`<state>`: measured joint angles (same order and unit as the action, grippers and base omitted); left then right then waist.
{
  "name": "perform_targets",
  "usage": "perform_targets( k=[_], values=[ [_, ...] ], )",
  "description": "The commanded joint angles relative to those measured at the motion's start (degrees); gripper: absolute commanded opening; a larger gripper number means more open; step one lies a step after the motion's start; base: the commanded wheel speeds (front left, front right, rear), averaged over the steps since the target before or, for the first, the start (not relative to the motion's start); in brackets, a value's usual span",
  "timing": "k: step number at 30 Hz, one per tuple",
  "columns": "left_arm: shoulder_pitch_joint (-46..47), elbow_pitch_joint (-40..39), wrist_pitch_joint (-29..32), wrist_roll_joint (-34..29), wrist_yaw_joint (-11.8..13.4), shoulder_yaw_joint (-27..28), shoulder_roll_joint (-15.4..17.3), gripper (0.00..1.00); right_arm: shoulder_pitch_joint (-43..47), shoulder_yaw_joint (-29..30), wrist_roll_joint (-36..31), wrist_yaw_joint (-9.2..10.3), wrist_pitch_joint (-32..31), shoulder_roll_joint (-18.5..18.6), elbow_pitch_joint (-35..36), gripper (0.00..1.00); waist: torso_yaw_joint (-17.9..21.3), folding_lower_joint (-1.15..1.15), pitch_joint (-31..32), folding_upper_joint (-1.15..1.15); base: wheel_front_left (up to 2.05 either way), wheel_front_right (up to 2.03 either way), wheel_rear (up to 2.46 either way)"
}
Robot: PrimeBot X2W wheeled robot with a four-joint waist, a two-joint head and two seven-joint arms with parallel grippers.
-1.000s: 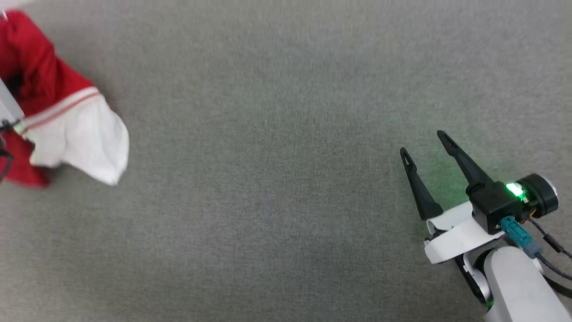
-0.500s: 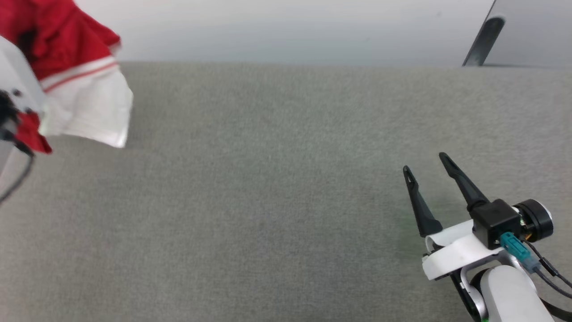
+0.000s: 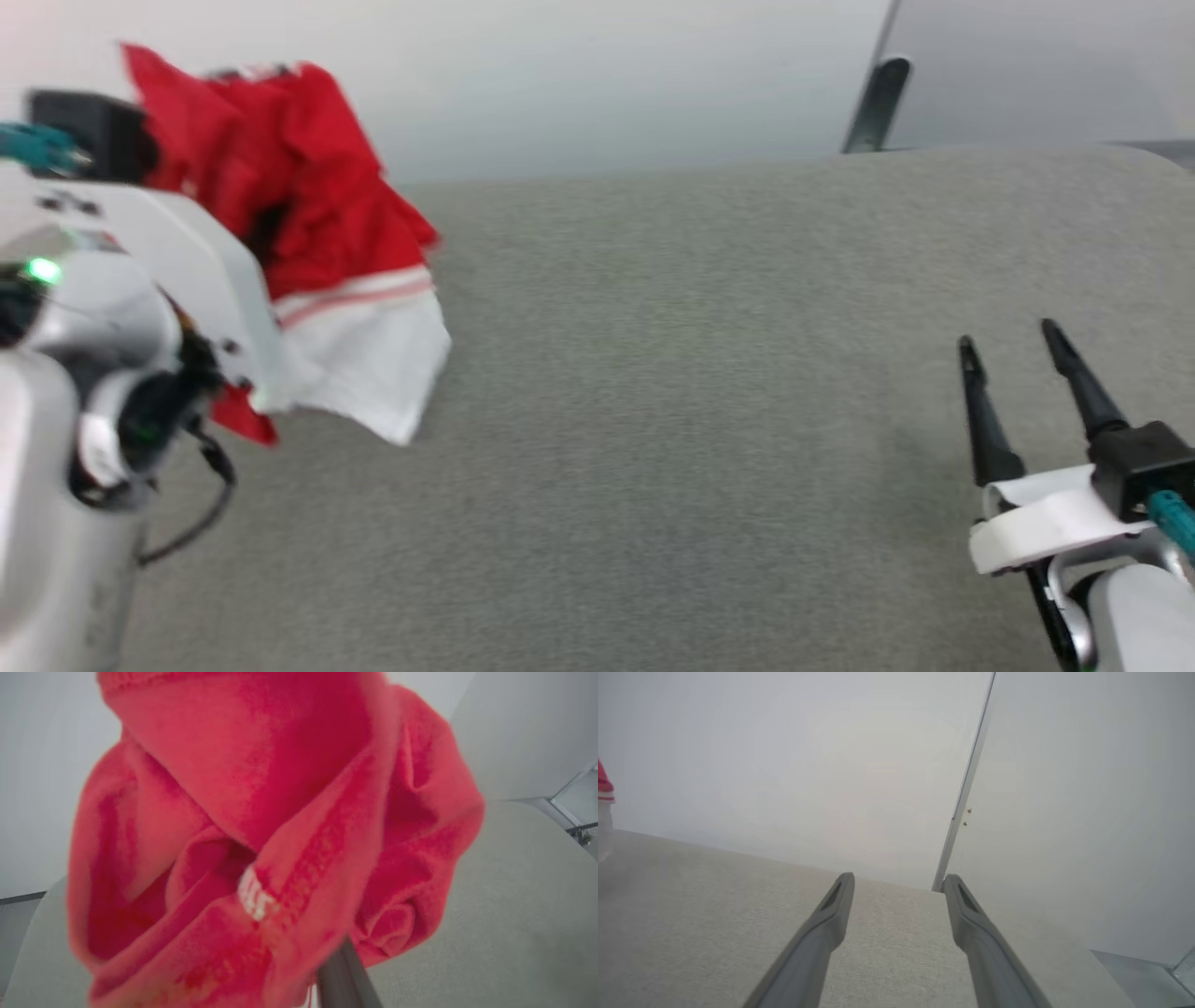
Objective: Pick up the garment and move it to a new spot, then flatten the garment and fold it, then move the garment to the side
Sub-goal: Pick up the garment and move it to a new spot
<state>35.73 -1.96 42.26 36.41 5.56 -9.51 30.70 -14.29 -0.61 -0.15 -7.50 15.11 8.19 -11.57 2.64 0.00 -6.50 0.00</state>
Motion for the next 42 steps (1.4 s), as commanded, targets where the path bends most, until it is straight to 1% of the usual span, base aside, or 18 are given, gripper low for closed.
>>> perform_targets(
  k=[1,6,8,11,12,15,19,22,24,26,27,28,29,30,31,32,33,42],
  values=[
    [-0.8,-1.3,0.7,0.2,0.6,-0.4,-0.3,0.11,1.1,0.8,-0.2,0.02,0.0,-0.2,0.1,1.00,2.9,0.00,-0.9,0.00,0.00,0.00,0.00],
    [-3.1,-5.9,4.4,-0.1,2.7,-3.6,-2.1,0.11,1.3,4.7,-0.8,0.02,0.0,-0.9,-0.1,1.00,6.4,0.00,-2.3,0.00,0.00,0.00,0.00],
    [-3.8,-6.5,6.1,0.2,3.1,-4.7,-2.6,0.08,1.5,5.7,-0.9,0.02,0.1,-1.1,-0.1,1.00,7.7,0.00,-2.9,0.00,0.00,0.00,0.00],
    [-4.4,-6.4,8.5,0.0,4.1,-6.8,-3.5,0.04,1.8,7.2,-0.9,0.02,0.1,-1.8,-0.2,1.00,9.3,0.00,-3.7,0.00,0.00,0.00,0.00],
    [-4.6,-6.1,9.3,-0.2,4.3,-7.5,-3.7,0.01,1.8,7.5,-0.7,0.02,0.1,-2.1,-0.2,1.00,9.7,0.00,-4.0,0.00,0.00,0.00,0.00],
    [-5.2,-4.9,11.2,0.4,5.3,-9.2,-5.2,0.04,1.8,7.8,-0.7,0.02,0.1,-3.0,-0.4,1.00,11.1,0.00,-4.8,0.00,0.00,0.00,0.00],
    [-5.6,-2.1,13.1,1.3,5.9,-10.9,-6.7,0.17,1.4,7.7,-0.1,0.02,0.1,-3.9,-1.1,1.00,12.4,0.00,-5.8,0.00,0.00,0.00,0.00],
    [-6.0,0.8,14.0,1.2,5.2,-11.8,-6.6,0.27,1.0,7.5,0.3,0.02,0.1,-4.3,-1.4,1.00,13.0,0.00,-6.4,0.00,0.00,0.00,0.00],
    [-6.1,2.8,14.4,1.8,5.0,-12.3,-7.3,0.31,0.8,7.5,0.4,0.02,0.1,-4.5,-1.6,1.00,13.3,0.00,-6.7,0.00,0.00,0.00,0.00],
    [-5.9,5.0,14.8,2.5,4.8,-12.4,-7.6,0.38,0.5,7.5,0.6,0.02,0.1,-4.6,-1.8,1.00,13.5,0.00,-7.0,0.00,0.00,0.00,0.00],
    [-5.6,5.9,14.8,2.8,4.6,-12.4,-7.9,0.38,0.3,7.5,0.6,0.02,0.1,-4.7,-1.9,1.00,13.5,0.00,-7.1,0.00,0.00,0.00,0.00],
    [-5.3,6.8,14.7,2.8,4.3,-12.5,-7.9,0.42,0.2,7.6,0.6,0.02,0.1,-4.7,-2.0,1.00,13.5,0.00,-7.1,0.00,0.00,0.00,0.00],
    [-4.9,7.8,14.5,2.7,4.1,-12.6,-7.8,0.64,0.1,7.6,0.6,0.02,0.1,-4.8,-2.1,1.00,13.5,0.00,-7.2,0.00,0.00,0.00,0.00],
    [-4.5,8.8,14.6,2.6,4.0,-12.7,-7.8,0.69,0.0,7.6,0.6,0.02,0.1,-4.8,-2.1,1.00,13.5,0.00,-7.2,0.00,0.00,0.00,0.00],
    [-4.1,9.6,14.6,2.9,3.8,-12.7,-8.0,0.72,0.0,7.6,0.6,0.02,0.1,-4.9,-2.2,1.00,13.5,0.00,-7.2,0.00,0.00,0.00,0.00],
    [-3.8,10.1,14.6,3.1,3.6,-12.7,-8.1,0.83,-0.1,7.6,0.7,0.02,0.1,-5.0,-2.3,1.00,13.4,0.00,-7.2,0.00,0.00,0.00,0.00],
    [-3.4,10.6,14.7,3.3,3.5,-12.6,-8.1,1.00,-0.2,7.6,0.7,0.02,0.1,-5.0,-2.4,1.00,13.3,0.00,-7.1,0.00,0.00,0.00,0.00],
    [-3.0,10.0,15.0,4.1,2.8,-12.0,-7.0,1.00,1.5,7.4,0.2,0.02,0.1,-4.9,-3.7,1.00,11.2,0.00,-3.5,0.00,0.00,0.00,0.00]
  ],
)
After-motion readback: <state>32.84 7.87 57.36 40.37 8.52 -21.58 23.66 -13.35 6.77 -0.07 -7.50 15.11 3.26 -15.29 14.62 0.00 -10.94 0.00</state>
